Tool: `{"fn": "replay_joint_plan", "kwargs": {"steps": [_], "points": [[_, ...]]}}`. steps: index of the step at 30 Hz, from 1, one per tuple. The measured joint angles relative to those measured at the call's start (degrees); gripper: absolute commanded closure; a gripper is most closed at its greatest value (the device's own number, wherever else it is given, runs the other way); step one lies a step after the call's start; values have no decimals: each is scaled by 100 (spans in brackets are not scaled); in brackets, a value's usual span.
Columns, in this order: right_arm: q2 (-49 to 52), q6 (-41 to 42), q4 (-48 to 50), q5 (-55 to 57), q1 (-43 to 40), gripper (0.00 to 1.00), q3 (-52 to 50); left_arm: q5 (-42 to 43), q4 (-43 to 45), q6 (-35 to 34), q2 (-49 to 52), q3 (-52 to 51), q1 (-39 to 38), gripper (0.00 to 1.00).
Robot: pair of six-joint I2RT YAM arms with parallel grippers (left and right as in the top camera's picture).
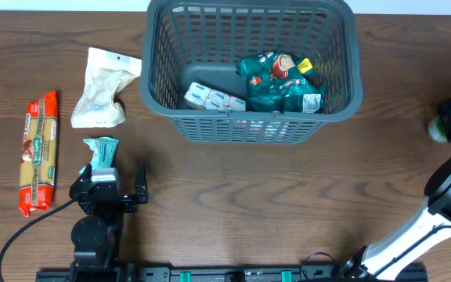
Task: Pack container
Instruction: 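Lift the bottle and carry it over the grey basket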
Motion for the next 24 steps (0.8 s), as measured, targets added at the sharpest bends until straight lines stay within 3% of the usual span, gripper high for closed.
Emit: {"fn": "replay_joint_plan", "kwargs": {"steps": [14, 24], "points": [[-1829, -953, 352, -1005, 293, 99, -15, 0, 0, 2, 0, 0, 0, 1], [-3773, -2135, 723, -1541, 1469, 98, -24, 0, 0, 2, 0, 0, 0, 1]]}}
